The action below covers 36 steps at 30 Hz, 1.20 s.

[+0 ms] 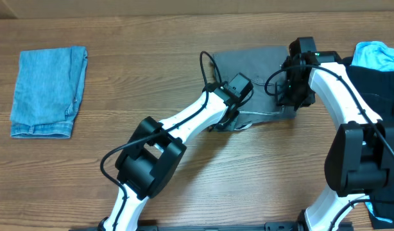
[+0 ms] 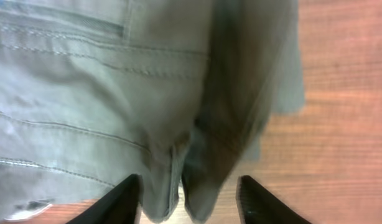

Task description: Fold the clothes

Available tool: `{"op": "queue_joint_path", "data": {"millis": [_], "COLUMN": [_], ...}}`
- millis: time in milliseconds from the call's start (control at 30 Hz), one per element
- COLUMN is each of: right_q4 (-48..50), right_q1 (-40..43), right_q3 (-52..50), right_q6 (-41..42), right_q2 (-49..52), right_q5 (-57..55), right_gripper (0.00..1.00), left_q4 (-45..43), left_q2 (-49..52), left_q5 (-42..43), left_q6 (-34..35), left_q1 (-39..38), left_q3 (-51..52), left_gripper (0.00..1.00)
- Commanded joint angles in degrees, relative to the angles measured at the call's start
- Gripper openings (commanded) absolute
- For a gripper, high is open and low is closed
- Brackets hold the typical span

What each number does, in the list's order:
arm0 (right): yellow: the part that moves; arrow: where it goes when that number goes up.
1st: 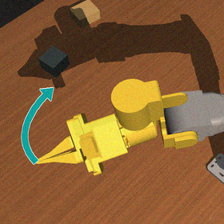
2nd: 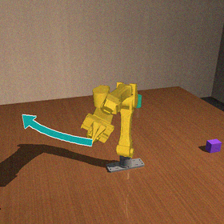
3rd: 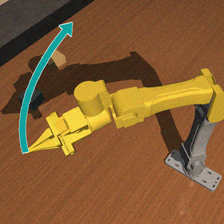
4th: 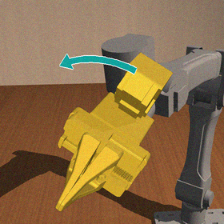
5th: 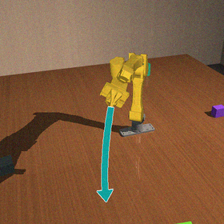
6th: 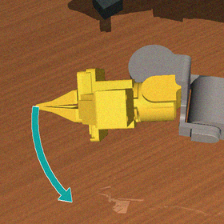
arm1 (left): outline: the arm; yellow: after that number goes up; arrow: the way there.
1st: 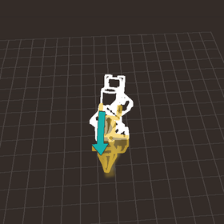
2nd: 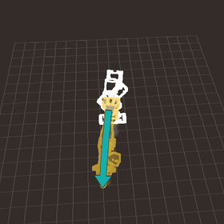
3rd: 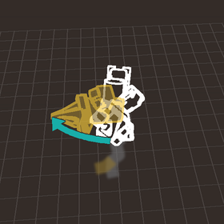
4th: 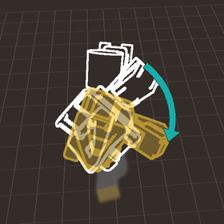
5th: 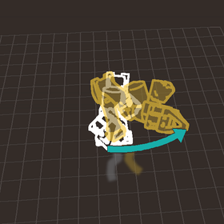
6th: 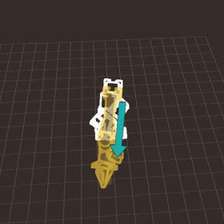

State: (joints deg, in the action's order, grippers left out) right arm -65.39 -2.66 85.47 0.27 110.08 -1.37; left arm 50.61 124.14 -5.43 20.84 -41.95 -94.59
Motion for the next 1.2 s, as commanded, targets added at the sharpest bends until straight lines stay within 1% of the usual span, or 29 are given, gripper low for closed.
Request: {"op": "queue_joint_path", "data": {"millis": [0, 100, 167, 200, 233, 300, 333, 367, 400, 433, 467, 500, 600, 733, 800, 900, 1033, 1167], "right_q4": [-4.4, -9.1, -11.8, -12.0, -11.8, -9.4, -7.7, -6.1, -4.7, -3.5, -2.4, -1.4, 0.7, 1.9, 2.7, 3.6, 4.4, 7.9], "right_q1": [0.2, 0.2, 0.2, 0.2, 0.2, 0.2, 0.2, 0.2, 0.2, 0.2, 0.4, 0.5, 1.7, 4.5, 5.7, 6.7, 6.9, 6.9], "right_q3": [5.2, 9.9, 13.9, 15.2, 16.4, 17.4, 17.4, 17.3, 17.2, 17.2, 17.2, 17.2, 17.2, 17.1, 16.9, 16.8, 16.2, 11.8], "right_q6": [1.5, 1.5, 1.5, 1.5, 1.5, 1.6, 1.6, 1.6, 2.2, 3.4, 4.5, 5.0, 5.2, 5.1, 4.5, 4.3, 4.3, 4.3], "right_q2": [0.1, -0.5, -1.3, -1.5, -1.7, -1.8, -1.7, -1.5, -1.1, -0.6, 0.0, 0.6, 2.6, 5.2, 6.1, 7.8, 9.9, 10.5], "right_q5": [0.0, 0.1, 1.2, 2.3, 3.8, 6.6, 7.9, 9.3, 10.4, 11.5, 12.5, 13.8, 18.1, 23.0, 25.9, 28.4, 28.4, 26.8], "right_gripper": [0.66, 0.7, 0.73, 0.73, 0.73, 0.73, 0.7, 0.6, 0.45, 0.24, 0.09, 0.04, 0.04, 0.04, 0.04, 0.04, 0.04, 0.04], "left_q4": [0.7, 1.5, 1.4, 1.4, 1.4, 1.0, 0.4, -0.2, -1.1, -2.2, -3.1, -4.7, -8.9, -16.5, -19.5, -21.7, -22.4, -21.8], "left_q2": [-9.2, -12.8, -14.7, -15.1, -15.1, -14.5, -13.9, -13.0, -11.8, -10.3, -9.1, -7.3, -2.8, 3.4, 5.3, 6.8, 8.2, 10.1], "left_q5": [-0.7, -0.7, -0.5, -0.3, 0.5, 3.9, 6.4, 9.1, 12.1, 15.6, 18.1, 22.5, 32.0, 43.5, 47.3, 46.9, 44.5, 42.9], "left_q6": [-1.6, -1.0, -1.0, -0.9, -0.9, -0.9, -0.9, -0.9, -0.9, -0.9, -0.9, -0.9, -1.1, -1.1, -1.1, -1.1, -1.1, -1.2], "left_q1": [1.6, 4.1, 6.6, 7.7, 8.8, 11.0, 12.1, 13.1, 14.1, 15.2, 15.9, 16.9, 18.8, 20.2, 20.2, 20.2, 20.0, 19.4], "left_q3": [-9.6, -13.6, -14.6, -14.6, -14.6, -14.2, -13.9, -13.8, -13.8, -13.8, -13.8, -13.8, -13.8, -13.8, -13.8, -13.8, -13.8, -13.8], "left_gripper": [0.05, 0.08, 0.12, 0.15, 0.17, 0.16, 0.15, 0.15, 0.15, 0.15, 0.16, 0.16, 0.17, 0.25, 0.25, 0.26, 0.26, 0.25]}}
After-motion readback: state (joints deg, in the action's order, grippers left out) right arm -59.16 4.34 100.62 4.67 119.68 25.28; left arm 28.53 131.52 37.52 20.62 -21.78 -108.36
